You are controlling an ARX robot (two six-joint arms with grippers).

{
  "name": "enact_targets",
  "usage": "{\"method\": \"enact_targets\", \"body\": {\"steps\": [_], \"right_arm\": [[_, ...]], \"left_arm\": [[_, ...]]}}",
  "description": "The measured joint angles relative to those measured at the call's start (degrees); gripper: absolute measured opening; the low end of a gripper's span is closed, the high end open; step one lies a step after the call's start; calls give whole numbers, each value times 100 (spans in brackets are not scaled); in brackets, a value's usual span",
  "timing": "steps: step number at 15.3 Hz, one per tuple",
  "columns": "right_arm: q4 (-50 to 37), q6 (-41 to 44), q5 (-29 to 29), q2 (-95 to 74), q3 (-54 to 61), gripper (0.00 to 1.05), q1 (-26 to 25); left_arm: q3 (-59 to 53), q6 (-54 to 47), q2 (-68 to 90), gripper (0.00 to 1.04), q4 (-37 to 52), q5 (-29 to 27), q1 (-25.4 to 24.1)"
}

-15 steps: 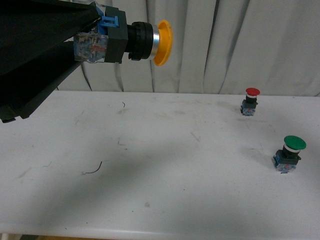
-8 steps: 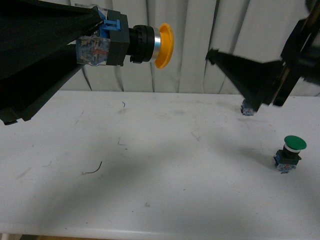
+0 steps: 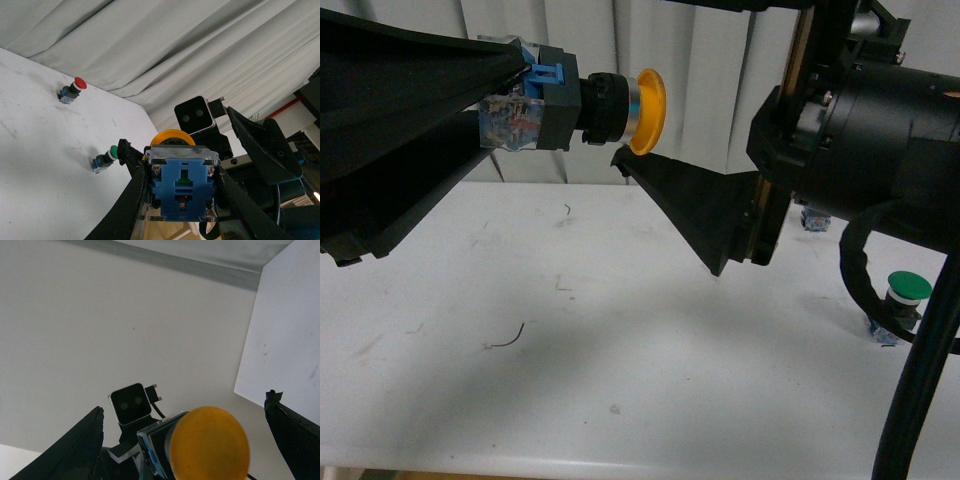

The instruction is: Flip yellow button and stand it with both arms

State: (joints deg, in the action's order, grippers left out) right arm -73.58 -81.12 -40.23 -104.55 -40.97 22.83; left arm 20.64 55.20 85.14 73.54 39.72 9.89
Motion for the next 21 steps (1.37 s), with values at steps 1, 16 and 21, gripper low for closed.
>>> {"method": "enact_targets", "body": {"steps": [1, 16, 21], "right_arm": [[-2, -4, 4, 0, -52, 98, 70], [20, 127, 140, -210, -269, 35, 334], [11, 127, 94, -155, -269, 35, 175]], "left_arm": [[-11, 9, 7, 32, 2, 22, -26], [-90, 208, -24, 60, 17, 212, -197], [-57, 284, -2, 100, 17, 254, -542]]}}
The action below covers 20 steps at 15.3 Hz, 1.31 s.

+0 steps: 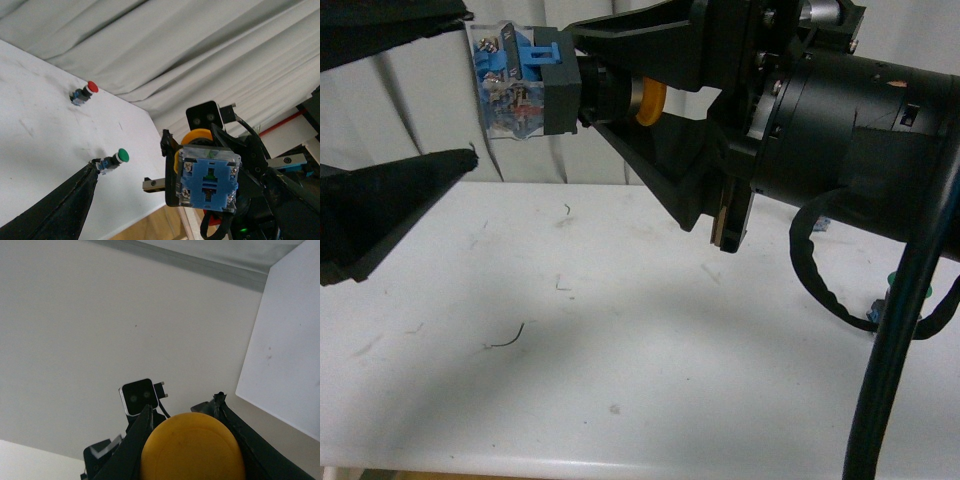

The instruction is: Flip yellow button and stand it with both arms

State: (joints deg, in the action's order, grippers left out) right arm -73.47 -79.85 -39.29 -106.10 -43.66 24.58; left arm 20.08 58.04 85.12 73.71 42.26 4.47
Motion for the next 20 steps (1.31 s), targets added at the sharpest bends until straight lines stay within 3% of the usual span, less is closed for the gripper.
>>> {"method": "enact_targets", "body": {"steps": [2, 4, 6, 8, 10, 12, 17, 18, 20], "right_arm": [[-4, 2, 13, 70, 2, 35, -76], [-9, 2, 76, 114, 2, 35, -149], [-9, 22, 138, 120, 0, 35, -181], [-7, 63, 149, 129, 0, 35, -227], [-9, 155, 142, 177, -2, 35, -295], [-13, 223, 168, 214, 0, 35, -330], [-4, 409, 243, 236, -4, 35, -319], [0, 468, 245, 236, -31, 35, -321], [-13, 566, 238, 236, -107, 35, -273]], "left_arm": [[151, 24, -151, 98, -48, 160, -496], [245, -184, -817, 98, -737, 332, -1093], [238, -966, -1744, 98, -2076, 376, -1674], [197, -2297, -2889, 98, -3744, -24, -2026], [-214, -4113, -4135, 79, -4752, -2028, -1641], [-612, -5239, -4524, 57, -4754, -3136, -1403], [-1248, -5692, -5331, 1, -4935, -3768, -894], [-1360, -5709, -5490, 2, -5016, -4153, -549], [-1534, -5718, -5790, 2, -5176, -4216, -428]]}}
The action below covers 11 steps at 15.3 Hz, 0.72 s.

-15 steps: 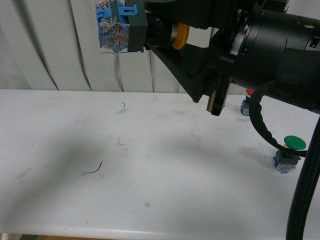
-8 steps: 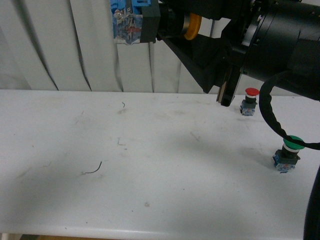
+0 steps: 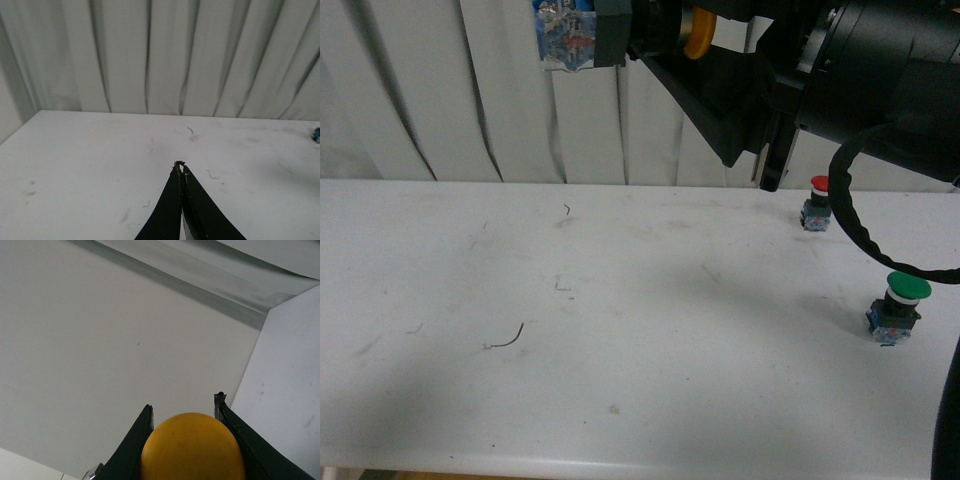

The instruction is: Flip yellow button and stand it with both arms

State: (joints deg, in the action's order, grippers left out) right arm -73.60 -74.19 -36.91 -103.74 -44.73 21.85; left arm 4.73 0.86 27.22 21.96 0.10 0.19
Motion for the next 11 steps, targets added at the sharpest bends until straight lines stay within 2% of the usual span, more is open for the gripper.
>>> {"method": "enact_targets", "body": {"steps": [11], "right_arm": [[7, 334, -35, 0, -33, 35, 109]], "left_arm": [[-422, -2, -1346, 2, -787, -13, -22]]}}
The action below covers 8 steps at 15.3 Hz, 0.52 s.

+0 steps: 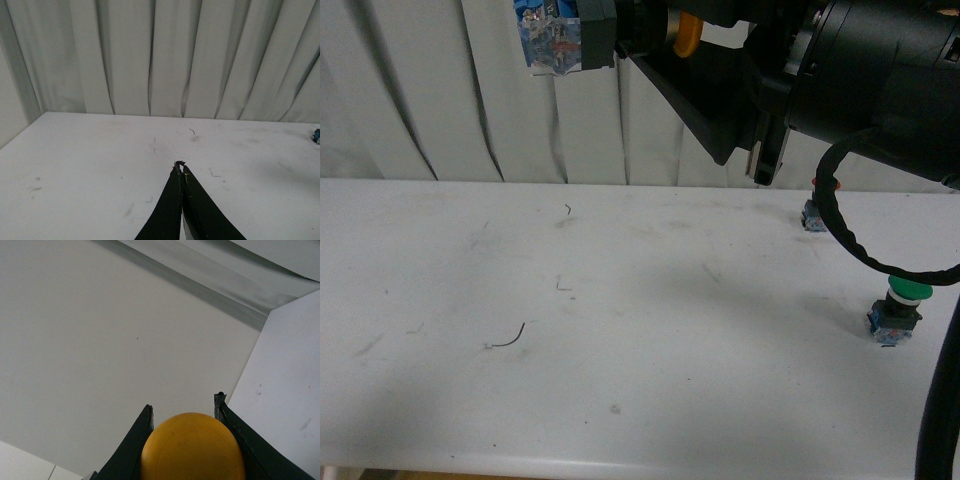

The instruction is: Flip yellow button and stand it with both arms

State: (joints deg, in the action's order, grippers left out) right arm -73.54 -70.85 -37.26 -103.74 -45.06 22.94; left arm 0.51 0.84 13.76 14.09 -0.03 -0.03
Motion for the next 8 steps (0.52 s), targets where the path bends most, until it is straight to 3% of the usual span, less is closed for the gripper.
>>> {"method": "enact_targets", "body": {"steps": [5, 7, 8], "right_arm": [[0, 2, 17, 0, 0, 35, 33], [13, 81, 28, 31, -33, 35, 24], [7, 107, 55, 109, -55, 35, -26]], "left_arm": [[0, 0, -356, 2, -387, 0, 0], [4, -2, -1246, 2, -1491, 13, 0], [39, 0, -1322, 2, -1397, -11, 0]]}}
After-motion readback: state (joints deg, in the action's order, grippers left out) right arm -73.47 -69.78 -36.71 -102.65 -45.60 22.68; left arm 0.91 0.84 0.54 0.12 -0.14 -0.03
